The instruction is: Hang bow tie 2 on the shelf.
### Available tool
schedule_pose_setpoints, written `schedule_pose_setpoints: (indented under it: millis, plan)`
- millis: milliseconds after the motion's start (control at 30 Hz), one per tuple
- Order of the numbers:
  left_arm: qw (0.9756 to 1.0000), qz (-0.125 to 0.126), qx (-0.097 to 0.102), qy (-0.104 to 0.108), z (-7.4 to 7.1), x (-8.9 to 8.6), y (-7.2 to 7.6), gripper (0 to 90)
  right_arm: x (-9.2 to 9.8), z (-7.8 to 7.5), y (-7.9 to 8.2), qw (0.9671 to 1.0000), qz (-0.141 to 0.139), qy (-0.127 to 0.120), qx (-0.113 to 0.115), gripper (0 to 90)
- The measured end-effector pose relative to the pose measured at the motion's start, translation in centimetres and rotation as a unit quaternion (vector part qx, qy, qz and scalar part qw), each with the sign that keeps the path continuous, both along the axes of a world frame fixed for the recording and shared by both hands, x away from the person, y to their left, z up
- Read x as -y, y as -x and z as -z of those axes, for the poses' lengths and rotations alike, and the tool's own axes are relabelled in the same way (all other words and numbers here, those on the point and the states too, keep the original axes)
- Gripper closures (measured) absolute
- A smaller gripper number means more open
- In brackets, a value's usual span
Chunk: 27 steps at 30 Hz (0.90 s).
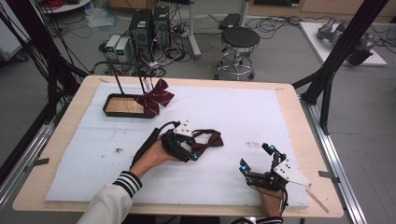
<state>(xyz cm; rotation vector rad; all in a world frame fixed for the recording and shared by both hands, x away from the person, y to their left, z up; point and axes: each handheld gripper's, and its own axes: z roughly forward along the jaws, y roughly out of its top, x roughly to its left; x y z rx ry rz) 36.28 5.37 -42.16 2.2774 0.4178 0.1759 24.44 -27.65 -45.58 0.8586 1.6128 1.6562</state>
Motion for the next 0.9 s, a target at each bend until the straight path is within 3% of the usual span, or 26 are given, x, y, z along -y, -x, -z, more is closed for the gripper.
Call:
schedule_pose_setpoints:
  millis: [333,500,567,767,900]
  plan:
    - [0.9991,0.007,-0.014,-0.039,0.17,0.45,-0.32,49.9,0.03,0.00,0.01,1.0000,0.001,-0.003,0.000,0.8]
    - [0.9982,-0.009,-0.022,-0.056,0.32,0.57,-0.41,60.0,0.03,0.01,0.03,1.0000,0.000,-0.005,-0.002,0.8]
    - [0.9977,-0.012,-0.023,-0.063,0.38,0.61,-0.41,69.8,0.04,0.01,0.01,1.0000,0.001,-0.004,-0.001,0.8]
    - [0.9972,-0.006,-0.023,-0.070,0.22,0.77,-0.17,80.0,0.04,0.01,0.00,1.0000,0.001,-0.002,-0.001,0.8]
    - [0.9974,-0.006,-0.021,-0.069,0.14,0.84,-0.03,82.1,0.02,0.01,0.00,1.0000,0.001,-0.002,0.000,0.8]
